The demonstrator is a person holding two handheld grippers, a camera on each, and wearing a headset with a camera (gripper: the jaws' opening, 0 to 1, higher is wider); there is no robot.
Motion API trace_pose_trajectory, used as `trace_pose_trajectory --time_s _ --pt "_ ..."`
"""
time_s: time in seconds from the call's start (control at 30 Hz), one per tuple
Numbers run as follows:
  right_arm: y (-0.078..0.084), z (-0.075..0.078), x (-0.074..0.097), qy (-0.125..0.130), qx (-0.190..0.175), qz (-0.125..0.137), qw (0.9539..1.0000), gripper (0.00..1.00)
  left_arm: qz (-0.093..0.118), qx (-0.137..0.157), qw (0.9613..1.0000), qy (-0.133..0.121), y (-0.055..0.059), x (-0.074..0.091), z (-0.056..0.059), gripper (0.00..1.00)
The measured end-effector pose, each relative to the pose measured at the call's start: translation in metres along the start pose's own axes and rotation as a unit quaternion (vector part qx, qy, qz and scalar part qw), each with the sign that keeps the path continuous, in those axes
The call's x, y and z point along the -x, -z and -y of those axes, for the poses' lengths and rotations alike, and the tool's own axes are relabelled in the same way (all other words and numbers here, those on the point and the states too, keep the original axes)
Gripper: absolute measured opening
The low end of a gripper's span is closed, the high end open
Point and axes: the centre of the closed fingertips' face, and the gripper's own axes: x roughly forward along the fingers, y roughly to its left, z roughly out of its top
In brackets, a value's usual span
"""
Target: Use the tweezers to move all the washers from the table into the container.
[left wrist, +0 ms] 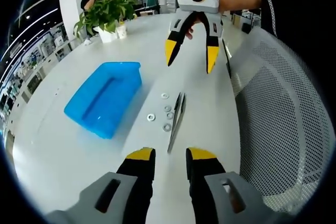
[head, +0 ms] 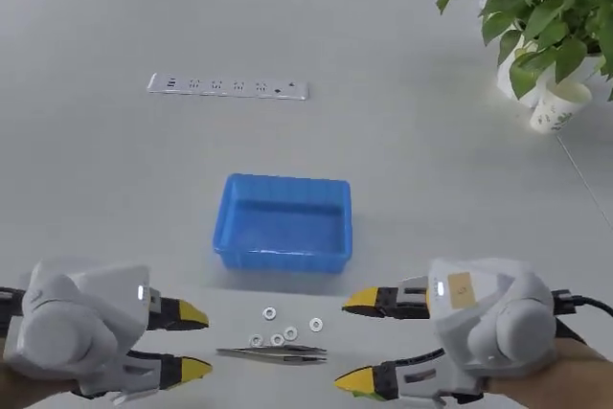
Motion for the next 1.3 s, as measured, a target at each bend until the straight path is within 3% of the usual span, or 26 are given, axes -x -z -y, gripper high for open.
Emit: trace_pose_trajectory --time_s 0.27,0.63,1.3 --pt "0.006 -0.004 -0.019 -0.032 0.017 -0.024 0.9990 0.35 -0.027 -0.019 0.9993 0.017 0.007 -0.011 0.001 0.22" --pt "0.015 -0.004 -0.038 -0.053 0.029 -0.049 0.9970 0.28 -0.042 -0.032 0.9980 0.035 0.010 -0.018 -0.002 0.16" --pt "0.019 0.001 -0.055 -0.055 0.038 -0.072 0.9952 0.17 -0.056 -0.061 0.9944 0.066 0.011 -0.034 0.002 0.07"
